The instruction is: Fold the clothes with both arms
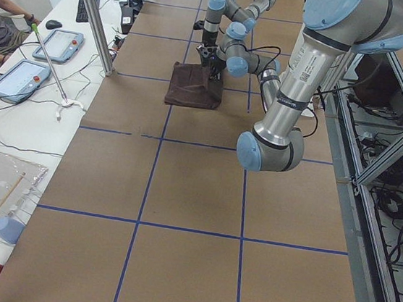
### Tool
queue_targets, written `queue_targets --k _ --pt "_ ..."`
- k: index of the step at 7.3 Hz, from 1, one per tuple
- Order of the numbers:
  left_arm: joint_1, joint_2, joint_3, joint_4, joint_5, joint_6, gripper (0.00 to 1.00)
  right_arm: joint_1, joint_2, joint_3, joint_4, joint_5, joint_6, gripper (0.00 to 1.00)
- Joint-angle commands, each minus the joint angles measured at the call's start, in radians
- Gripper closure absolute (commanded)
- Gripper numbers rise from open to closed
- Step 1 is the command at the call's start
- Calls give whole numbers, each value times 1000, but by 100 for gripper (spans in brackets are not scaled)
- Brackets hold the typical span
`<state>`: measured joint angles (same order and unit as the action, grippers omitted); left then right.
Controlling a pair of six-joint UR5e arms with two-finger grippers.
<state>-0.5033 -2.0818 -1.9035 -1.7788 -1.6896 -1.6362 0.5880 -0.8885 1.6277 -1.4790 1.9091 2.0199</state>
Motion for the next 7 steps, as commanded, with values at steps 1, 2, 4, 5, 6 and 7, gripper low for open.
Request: queue_targets --k 1,2,4,5,6,7 --pt "-53 -33 99 -65 1 -1 100 30 13 -34 0 -1 -29 100" --pt "-107 -88 180 -71 -1 -1 100 61 63 -102 3 1 -99 100" --pt "-210 -202 515 -301 10 100 0 142 210 -479 289 -1 -200 1" --pt "-272 -202 562 -339 7 192 0 182 245 -556 313 7 -304 0" --pt "-293 -201 566 -341 2 228 0 200 258 -589 313 8 -354 0" --pt "-293 -201 566 -340 -4 228 0 214 258 -591 313 11 -371 0"
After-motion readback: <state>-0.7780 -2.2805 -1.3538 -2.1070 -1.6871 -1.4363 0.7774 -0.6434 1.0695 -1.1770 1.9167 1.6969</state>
